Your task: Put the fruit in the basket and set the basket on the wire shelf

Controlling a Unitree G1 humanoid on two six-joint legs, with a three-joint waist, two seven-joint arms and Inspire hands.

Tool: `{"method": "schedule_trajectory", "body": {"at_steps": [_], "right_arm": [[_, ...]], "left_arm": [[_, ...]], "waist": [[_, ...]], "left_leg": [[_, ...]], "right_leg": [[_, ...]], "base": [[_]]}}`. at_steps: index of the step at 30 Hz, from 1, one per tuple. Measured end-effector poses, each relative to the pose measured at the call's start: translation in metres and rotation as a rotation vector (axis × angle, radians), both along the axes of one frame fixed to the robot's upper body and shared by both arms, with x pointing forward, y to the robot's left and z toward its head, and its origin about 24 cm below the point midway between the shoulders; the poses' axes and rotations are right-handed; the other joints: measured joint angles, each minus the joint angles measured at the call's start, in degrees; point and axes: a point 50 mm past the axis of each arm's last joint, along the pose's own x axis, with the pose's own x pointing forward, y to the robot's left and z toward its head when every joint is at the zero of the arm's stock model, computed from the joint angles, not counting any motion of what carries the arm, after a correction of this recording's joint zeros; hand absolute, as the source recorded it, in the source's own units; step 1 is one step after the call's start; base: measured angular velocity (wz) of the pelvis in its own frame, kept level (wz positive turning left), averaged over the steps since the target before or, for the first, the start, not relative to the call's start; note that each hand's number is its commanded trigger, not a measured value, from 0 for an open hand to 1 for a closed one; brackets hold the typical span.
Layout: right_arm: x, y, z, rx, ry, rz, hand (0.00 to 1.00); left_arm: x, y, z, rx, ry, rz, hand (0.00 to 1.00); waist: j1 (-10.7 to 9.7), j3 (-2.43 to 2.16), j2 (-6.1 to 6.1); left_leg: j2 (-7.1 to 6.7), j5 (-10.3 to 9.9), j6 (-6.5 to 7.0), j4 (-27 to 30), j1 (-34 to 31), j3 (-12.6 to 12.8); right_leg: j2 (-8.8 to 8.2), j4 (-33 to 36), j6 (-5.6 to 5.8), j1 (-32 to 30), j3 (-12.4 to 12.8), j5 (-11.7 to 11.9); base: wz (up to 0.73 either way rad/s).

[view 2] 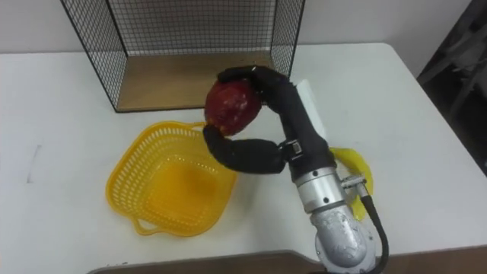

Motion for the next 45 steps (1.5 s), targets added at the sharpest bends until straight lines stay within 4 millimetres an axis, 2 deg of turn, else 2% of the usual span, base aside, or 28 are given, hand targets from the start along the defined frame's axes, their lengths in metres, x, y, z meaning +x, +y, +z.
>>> {"method": "schedule_trajectory", "body": {"at_steps": [2, 6, 10, 11, 12, 45], "right_arm": [[-0.001, 0.005, -0.005, -0.038, 0.018, 0.037, 1.00], [-0.002, 0.009, -0.011, -0.080, 0.050, 0.085, 1.00], [-0.003, 0.012, -0.013, -0.098, 0.058, 0.114, 1.00], [-0.003, 0.014, -0.013, -0.098, 0.062, 0.122, 0.23], [-0.004, 0.015, -0.014, -0.100, 0.070, 0.128, 0.00], [-0.002, 0.012, -0.017, -0.106, 0.094, 0.109, 0.00]], "left_arm": [[0.003, 0.000, 0.000, -0.004, -0.005, -0.003, 0.00], [0.010, 0.000, 0.001, -0.011, -0.018, -0.010, 0.00], [0.011, 0.001, 0.001, -0.016, -0.018, -0.011, 0.00], [0.011, 0.001, 0.001, -0.016, -0.016, -0.011, 0.00], [0.011, 0.001, 0.001, -0.016, -0.015, -0.012, 0.00], [0.019, -0.001, 0.003, -0.012, -0.044, -0.032, 0.00]], "waist": [[0.40, 0.31, -0.41], [1.55, 0.38, -0.82], [1.85, 0.34, -0.88], [1.84, 0.34, -0.87], [1.84, 0.34, -0.87], [1.32, 0.15, -0.35]], "left_leg": [[-0.03, 0.00, 0.00, -0.12, -0.14, -0.54], [-0.11, 0.00, 0.01, -0.22, -0.20, -1.04], [-0.08, 0.00, 0.01, -0.22, -0.21, -1.29], [-0.08, 0.00, 0.00, -0.18, -0.21, -1.34], [-0.09, 0.00, 0.00, 0.08, -0.20, -1.38], [-0.13, 0.00, 0.00, 0.53, -1.01, -2.47]], "right_leg": [[-0.11, -0.05, 0.00, 0.12, -0.38, 0.00], [-0.27, -0.11, 0.01, 0.34, -0.89, 0.00], [-0.25, -0.11, 0.01, 0.39, -1.05, -0.01], [-0.24, -0.11, 0.02, 0.42, -1.08, -0.01], [-0.23, -0.12, 0.01, 0.44, -1.08, -0.01], [-0.46, -0.14, 0.00, 0.36, -1.89, 0.00]], "base": [[0.14], [0.06], [0.03], [0.00], [0.00], [0.01]]}}
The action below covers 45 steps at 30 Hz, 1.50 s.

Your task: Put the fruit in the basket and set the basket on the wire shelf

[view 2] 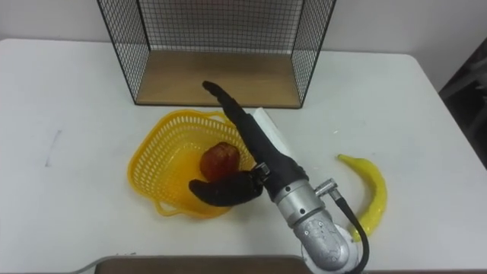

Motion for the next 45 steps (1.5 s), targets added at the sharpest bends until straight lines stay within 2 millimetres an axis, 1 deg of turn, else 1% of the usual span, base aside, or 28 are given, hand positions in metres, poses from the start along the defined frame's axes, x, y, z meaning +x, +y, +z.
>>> {"method": "schedule_trajectory", "body": {"at_steps": [6, 10, 13, 15, 16, 18, 20, 22, 25, 27, 28, 29, 31, 32, 33, 36, 39, 43, 45], "right_arm": [[0.002, -0.006, 0.002, 0.009, -0.014, -0.046, 0.00], [0.005, -0.015, 0.005, 0.034, -0.032, -0.109, 0.00], [0.009, -0.030, 0.013, 0.097, -0.077, -0.212, 0.00], [0.015, -0.043, 0.026, 0.127, -0.154, -0.298, 0.00], [0.016, -0.046, 0.029, 0.132, -0.177, -0.324, 0.00], [0.014, -0.058, 0.044, 0.152, -0.274, -0.414, 0.00], [0.013, -0.064, 0.050, 0.163, -0.336, -0.465, 0.00], [0.012, -0.072, 0.053, 0.155, -0.375, -0.527, 0.00], [0.012, -0.084, 0.048, 0.152, -0.393, -0.641, 0.00], [0.012, -0.095, 0.040, 0.135, -0.381, -0.728, 0.00], [0.012, -0.098, 0.038, 0.131, -0.377, -0.750, 0.00], [0.011, -0.102, 0.036, 0.127, -0.372, -0.787, 0.00], [0.009, -0.106, 0.030, 0.106, -0.367, -0.831, 0.00], [0.008, -0.111, 0.024, 0.088, -0.351, -0.863, 0.00], [0.007, -0.116, 0.018, 0.073, -0.328, -0.895, 0.00], [0.002, -0.123, 0.007, 0.046, -0.284, -0.948, 0.00], [-0.004, -0.127, 0.002, -0.005, -0.262, -0.965, 0.00], [-0.005, -0.128, -0.006, -0.091, -0.235, -0.968, 0.00], [-0.004, -0.129, -0.014, -0.112, -0.180, -0.958, 0.00]], "left_arm": [[-0.003, -0.002, -0.001, 0.015, 0.000, 0.009, 0.00], [-0.013, -0.001, -0.002, 0.017, 0.022, 0.023, 0.00], [-0.021, 0.002, -0.002, 0.019, 0.042, 0.050, 0.00], [-0.028, 0.002, -0.003, 0.025, 0.058, 0.053, 0.00], [-0.030, 0.002, -0.003, 0.027, 0.061, 0.053, 0.00], [-0.036, 0.003, -0.003, 0.028, 0.071, 0.056, 0.00], [-0.037, 0.003, -0.003, 0.027, 0.072, 0.067, 0.00], [-0.040, 0.004, -0.003, 0.028, 0.078, 0.073, 0.00], [-0.042, 0.006, -0.002, 0.034, 0.078, 0.097, 0.00], [-0.043, 0.007, -0.002, 0.040, 0.083, 0.111, 0.00], [-0.044, 0.008, -0.001, 0.042, 0.084, 0.114, 0.00], [-0.046, 0.009, -0.001, 0.045, 0.090, 0.123, 0.00], [-0.048, 0.012, -0.001, 0.052, 0.100, 0.144, 0.00], [-0.049, 0.013, -0.001, 0.054, 0.104, 0.146, 0.00], [-0.048, 0.013, -0.001, 0.053, 0.104, 0.152, 0.00], [-0.048, 0.013, -0.001, 0.049, 0.109, 0.165, 0.00], [-0.051, 0.016, 0.000, 0.060, 0.125, 0.191, 0.00], [-0.053, 0.018, 0.000, 0.071, 0.139, 0.211, 0.00], [-0.051, 0.019, 0.001, 0.074, 0.135, 0.214, 0.00]], "waist": [[-0.07, -0.07, 0.22], [-0.22, -0.09, 0.31], [-0.70, -0.18, 0.15], [-1.84, -0.21, 0.07], [-1.93, -0.22, 0.06], [-2.40, -0.23, 0.05], [-3.13, -0.34, -0.16], [-3.29, -0.30, -0.16], [-3.32, -0.23, -0.32], [-3.84, -0.21, -0.57], [-3.98, -0.25, -0.65], [-4.38, -0.39, -0.89], [-4.74, -0.36, -1.06], [-4.90, -0.35, -1.16], [-4.93, -0.51, -1.40], [-5.08, -0.48, -1.33], [-5.55, -0.49, -1.30], [-6.04, -0.49, -1.24], [-5.98, -0.39, -1.10]], "left_leg": [[-0.01, 0.00, 0.00, 0.01, 0.14, 0.03], [-0.03, 0.02, -0.01, 0.20, 0.78, 0.18], [-0.04, 0.02, 0.00, 0.04, 1.02, 0.20], [-0.07, 0.01, 0.01, -0.20, 0.98, 0.27], [-0.07, 0.01, 0.01, -0.20, 0.99, 0.29], [-0.13, 0.02, 0.00, -0.19, 1.01, 0.33], [-0.22, 0.03, -0.03, -0.19, 1.04, 0.35], [-0.22, 0.03, -0.03, -0.17, 1.12, 0.52], [-0.20, 0.03, -0.03, -0.20, 1.90, 1.24], [-0.06, 0.01, -0.01, -0.48, 1.98, 1.36], [-0.07, 0.01, 0.00, -0.46, 1.98, 1.38], [-0.08, 0.01, 0.00, -0.38, 1.98, 1.39], [-0.16, 0.01, 0.00, -0.16, 1.99, 1.53], [-0.20, 0.01, 0.00, -0.13, 2.03, 1.56], [-0.20, 0.01, 0.00, -0.13, 2.09, 1.56], [-0.13, 0.01, 0.00, -0.24, 2.12, 1.61], [-0.06, 0.01, 0.00, -0.35, 2.09, 1.65], [-0.07, 0.01, 0.00, -0.39, 2.13, 1.65], [-0.05, 0.01, 0.00, -0.40, 2.30, 1.68]], "right_leg": [[0.02, 0.00, 0.00, 0.07, -0.03, 0.00], [0.04, 0.00, 0.00, 0.55, 0.17, 0.00], [0.04, 0.10, 0.01, 0.61, 0.37, 0.00], [0.03, 0.13, 0.01, 0.60, 0.40, -0.01], [0.04, 0.13, 0.01, 0.60, 0.41, -0.01], [0.09, 0.10, 0.01, 0.66, 0.32, -0.01], [0.12, 0.10, 0.01, 0.67, 0.41, 0.00], [0.15, 0.10, 0.01, 0.70, 0.61, 0.00], [0.29, 0.12, 0.01, 1.07, 0.98, 0.00], [0.21, 0.11, 0.02, 1.07, 1.07, -0.01], [0.19, 0.11, 0.02, 1.06, 1.08, -0.01], [0.18, 0.11, 0.03, 1.05, 1.07, -0.02], [0.28, 0.08, 0.03, 0.98, 1.27, -0.02], [0.30, 0.05, 0.03, 1.01, 1.30, -0.01], [0.30, 0.04, 0.03, 1.04, 1.30, -0.02], [0.31, 0.05, 0.03, 0.99, 1.41, -0.02], [0.33, 0.02, 0.05, 0.92, 1.68, -0.03], [0.32, 0.02, 0.06, 0.90, 1.67, -0.04], [0.32, -0.02, 0.06, 1.08, 1.73, -0.04]], "base": [[0.00], [0.00], [0.00], [0.00], [0.00], [0.00], [0.00], [-0.03], [-0.10], [-0.03], [0.00], [0.00], [-0.04], [0.00], [0.00], [0.00], [0.00], [0.00], [0.00]]}}
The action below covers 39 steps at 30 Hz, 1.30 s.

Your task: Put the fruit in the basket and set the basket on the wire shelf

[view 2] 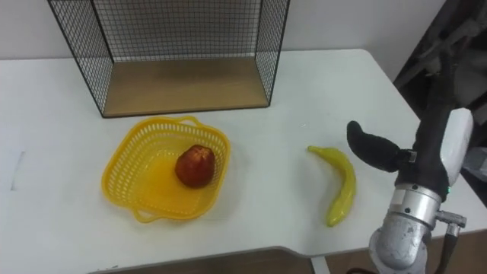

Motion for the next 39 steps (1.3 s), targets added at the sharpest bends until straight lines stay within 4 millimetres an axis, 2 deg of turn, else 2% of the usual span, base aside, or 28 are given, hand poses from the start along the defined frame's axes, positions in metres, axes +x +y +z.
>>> {"method": "schedule_trajectory", "body": {"at_steps": [7, 13, 18, 25, 27, 34, 39], "right_arm": [[-0.001, -0.001, -0.021, 0.023, 0.158, 0.037, 0.00], [0.000, 0.002, -0.026, 0.031, 0.214, 0.077, 0.00], [0.001, 0.011, -0.031, 0.034, 0.262, 0.152, 0.00], [-0.004, 0.010, -0.055, 0.000, 0.431, 0.205, 0.00], [-0.008, 0.006, -0.069, 0.020, 0.510, 0.205, 0.00], [-0.011, 0.003, -0.086, 0.098, 0.584, 0.206, 0.00], [-0.015, 0.000, -0.094, 0.131, 0.633, 0.214, 0.00]], "left_arm": [[0.002, -0.001, 0.000, 0.000, 0.003, 0.002, 0.00], [0.001, -0.001, 0.000, 0.006, 0.016, 0.005, 0.00], [0.002, 0.000, 0.001, 0.023, 0.011, 0.005, 0.00], [0.007, 0.002, 0.004, 0.033, -0.033, -0.005, 0.00], [0.013, 0.003, 0.006, 0.039, -0.055, -0.016, 0.00], [0.012, 0.004, 0.006, 0.048, -0.025, -0.007, 0.00], [0.008, 0.006, 0.006, 0.058, 0.005, 0.003, 0.00]], "waist": [[0.03, -0.03, -0.13], [0.29, -0.13, -0.25], [0.25, -0.01, -0.11], [0.27, -0.09, -0.28], [0.35, -0.12, -0.54], [0.00, -0.13, -2.28], [-0.14, -0.22, -2.28]], "left_leg": [[0.00, 0.00, 0.00, -0.16, 0.30, 0.04], [-0.01, 0.00, 0.00, -0.14, 0.30, -0.03], [-0.02, 0.00, 0.00, -0.09, 0.37, -0.08], [0.03, 0.00, 0.00, -0.14, 0.37, -0.42], [-0.01, 0.00, 0.00, -0.13, 0.35, -0.52], [-0.01, -0.02, 0.04, 0.05, 0.78, -0.81], [-0.10, -0.12, 0.19, 0.35, 0.86, -2.18]], "right_leg": [[-0.01, -0.03, 0.05, 0.23, -0.16, -0.03], [-0.04, -0.03, 0.07, 0.24, -0.35, -0.05], [-0.07, -0.10, 0.06, 0.40, -0.39, -0.04], [-0.07, -0.89, 0.09, 0.99, -0.41, -0.01], [-0.12, -0.84, 0.11, 0.99, -0.59, -0.02], [-0.19, -1.05, 0.15, 1.81, -1.13, 0.04], [-0.28, -2.61, 0.30, 3.25, -1.77, 0.80]], "base": [[0.00], [0.00], [0.00], [0.03], [0.00], [0.03], [0.11]]}}
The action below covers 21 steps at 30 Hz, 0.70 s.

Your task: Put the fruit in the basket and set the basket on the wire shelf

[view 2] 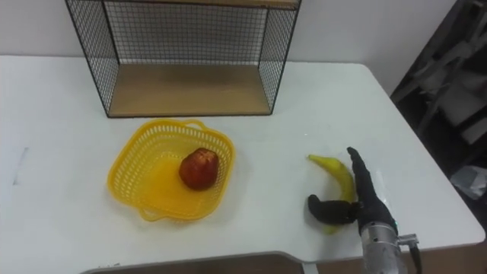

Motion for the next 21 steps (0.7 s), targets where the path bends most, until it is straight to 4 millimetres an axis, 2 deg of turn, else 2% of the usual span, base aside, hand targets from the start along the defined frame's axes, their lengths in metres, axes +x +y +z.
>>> {"method": "schedule_trajectory", "body": {"at_steps": [1, 2, 4, 7, 12, 18, 21], "right_arm": [[-0.002, 0.000, -0.003, 0.007, 0.016, 0.006, 0.00], [-0.002, 0.000, -0.004, 0.012, 0.024, 0.012, 0.36], [-0.001, -0.001, -0.006, 0.015, 0.035, 0.012, 1.00], [0.002, -0.002, -0.007, 0.011, 0.040, 0.009, 1.00], [0.006, -0.007, -0.009, -0.016, 0.051, -0.014, 1.00], [0.009, -0.020, -0.006, -0.165, 0.086, 0.001, 1.00], [0.010, -0.020, -0.006, -0.187, 0.084, -0.011, 1.00]], "left_arm": [[0.000, 0.000, 0.001, 0.003, -0.004, 0.001, 0.00], [0.001, 0.000, 0.002, 0.006, -0.009, -0.002, 0.00], [0.000, 0.000, 0.003, 0.015, -0.007, -0.013, 0.00], [-0.001, 0.001, 0.003, 0.017, 0.004, -0.010, 0.00], [-0.007, 0.001, 0.003, 0.022, 0.035, -0.007, 0.00], [-0.008, 0.001, 0.003, 0.030, 0.051, -0.004, 0.00], [-0.005, 0.002, 0.003, 0.051, 0.038, -0.013, 0.00]], "waist": [[0.00, 0.00, -0.01], [0.06, -0.01, 0.02], [0.06, -0.03, 0.04], [0.06, -0.12, 0.03], [-0.06, -0.88, 0.12], [0.27, -0.97, 0.25], [0.47, -0.97, 0.25]], "left_leg": [[0.01, 0.00, 0.00, 0.15, -0.13, -0.02], [0.01, 0.00, 0.00, 0.35, -0.13, -0.04], [0.00, 0.00, 0.00, 0.72, -0.13, -0.21], [-0.03, 0.00, -0.01, 1.16, -0.15, -0.33], [-0.07, 0.01, -0.01, 1.33, -0.04, -0.74], [0.05, -0.02, -0.05, 1.10, 0.62, -1.31], [0.12, -0.04, -0.11, 0.99, 0.67, -1.41]], "right_leg": [[-0.02, -0.13, -0.06, 0.03, -0.31, 0.19], [-0.05, -0.09, -0.10, 0.11, -0.35, 0.24], [-0.10, -0.11, -0.12, 0.32, -0.39, 0.25], [-0.19, -0.21, -0.14, 0.10, -0.33, 0.25], [-0.19, -0.22, -0.13, 0.98, -0.54, 0.36], [-0.14, -0.38, -0.18, 1.87, -1.15, 0.31], [-0.04, -0.39, -0.22, 1.91, -1.18, 0.28]], "base": [[0.00], [0.00], [0.05], [0.02], [0.03], [0.06], [0.00]]}}
